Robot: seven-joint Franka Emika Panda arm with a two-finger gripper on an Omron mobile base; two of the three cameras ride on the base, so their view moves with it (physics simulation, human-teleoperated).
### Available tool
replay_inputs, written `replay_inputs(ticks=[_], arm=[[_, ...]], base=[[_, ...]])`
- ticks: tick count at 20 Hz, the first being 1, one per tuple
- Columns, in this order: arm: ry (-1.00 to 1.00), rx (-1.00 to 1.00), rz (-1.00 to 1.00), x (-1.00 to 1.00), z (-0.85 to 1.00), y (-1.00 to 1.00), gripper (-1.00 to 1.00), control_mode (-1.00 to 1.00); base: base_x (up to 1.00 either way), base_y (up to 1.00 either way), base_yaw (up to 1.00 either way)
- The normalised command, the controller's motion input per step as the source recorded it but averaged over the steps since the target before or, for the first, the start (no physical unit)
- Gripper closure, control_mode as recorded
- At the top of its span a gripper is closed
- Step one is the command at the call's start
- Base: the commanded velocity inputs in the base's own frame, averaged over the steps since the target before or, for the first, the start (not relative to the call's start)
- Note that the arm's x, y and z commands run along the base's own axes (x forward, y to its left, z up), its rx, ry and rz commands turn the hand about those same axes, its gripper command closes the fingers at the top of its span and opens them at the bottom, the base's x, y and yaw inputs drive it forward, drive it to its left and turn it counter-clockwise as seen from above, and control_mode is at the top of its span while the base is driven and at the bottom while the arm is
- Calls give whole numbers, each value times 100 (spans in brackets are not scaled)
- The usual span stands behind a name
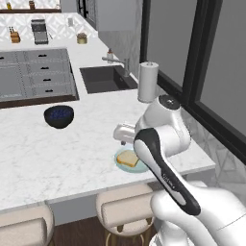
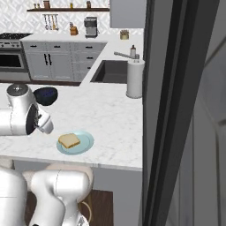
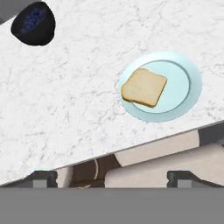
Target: Start the toaster. Once the lever pops up, take the bread to the plate on the dining counter.
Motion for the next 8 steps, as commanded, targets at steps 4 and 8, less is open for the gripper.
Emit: replay_inputs(ticks=[4, 8], arm=[[34, 0, 0, -77, 85, 20, -100, -100], [33, -3, 0, -76, 56, 43, -100, -100]], base=[[0, 0, 0], [0, 0, 0]])
